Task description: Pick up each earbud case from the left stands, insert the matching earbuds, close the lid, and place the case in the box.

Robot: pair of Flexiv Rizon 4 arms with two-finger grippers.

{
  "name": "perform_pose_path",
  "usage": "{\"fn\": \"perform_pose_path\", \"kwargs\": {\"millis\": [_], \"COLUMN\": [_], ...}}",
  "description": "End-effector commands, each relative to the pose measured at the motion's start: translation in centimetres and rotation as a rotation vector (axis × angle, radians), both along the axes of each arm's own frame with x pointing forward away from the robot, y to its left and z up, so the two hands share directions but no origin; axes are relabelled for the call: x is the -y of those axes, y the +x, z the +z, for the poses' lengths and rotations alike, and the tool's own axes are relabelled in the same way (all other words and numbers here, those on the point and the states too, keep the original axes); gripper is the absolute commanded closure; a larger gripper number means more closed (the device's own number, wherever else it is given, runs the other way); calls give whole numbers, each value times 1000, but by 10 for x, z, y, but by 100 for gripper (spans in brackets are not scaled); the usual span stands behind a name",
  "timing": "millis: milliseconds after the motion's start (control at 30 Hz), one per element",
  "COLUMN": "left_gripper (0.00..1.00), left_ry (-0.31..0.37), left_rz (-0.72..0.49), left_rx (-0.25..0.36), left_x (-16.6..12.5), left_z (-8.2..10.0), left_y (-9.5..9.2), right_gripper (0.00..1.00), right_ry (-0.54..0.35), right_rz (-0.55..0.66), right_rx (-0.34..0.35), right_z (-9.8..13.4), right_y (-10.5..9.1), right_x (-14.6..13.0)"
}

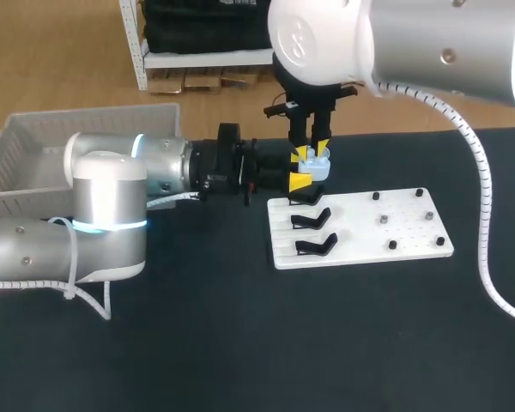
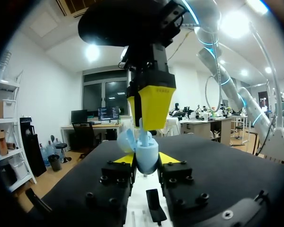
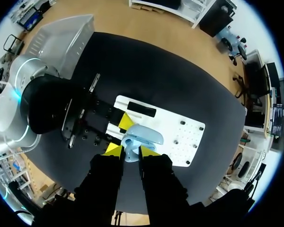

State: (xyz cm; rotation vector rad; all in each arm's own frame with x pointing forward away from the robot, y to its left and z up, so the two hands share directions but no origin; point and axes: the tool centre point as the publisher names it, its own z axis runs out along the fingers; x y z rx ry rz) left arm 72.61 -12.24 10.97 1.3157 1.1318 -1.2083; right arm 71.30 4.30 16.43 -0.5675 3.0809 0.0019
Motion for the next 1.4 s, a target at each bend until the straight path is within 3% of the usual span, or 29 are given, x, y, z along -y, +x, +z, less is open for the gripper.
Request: {"fn": "perform_pose_path", "kwargs": {"millis": [33,667,1400], "left_gripper": [100,100,100], "left_ry": [-3,-3,-3], "left_rz": [-3,-3,-3], "left_rx": [2,2,2], "left_x": [1,1,1], "left_z": [0,0,0], "left_y": [1,1,1], "right_gripper": [100,100,100], "right_ry": [-4,-2,41], "right_rz": [-2,-17,-5], "right_rx": [-1,8,22], "right_z": [-1,4,9], "right_y": [2,5,-6], "right_x": [-1,3,2]}}
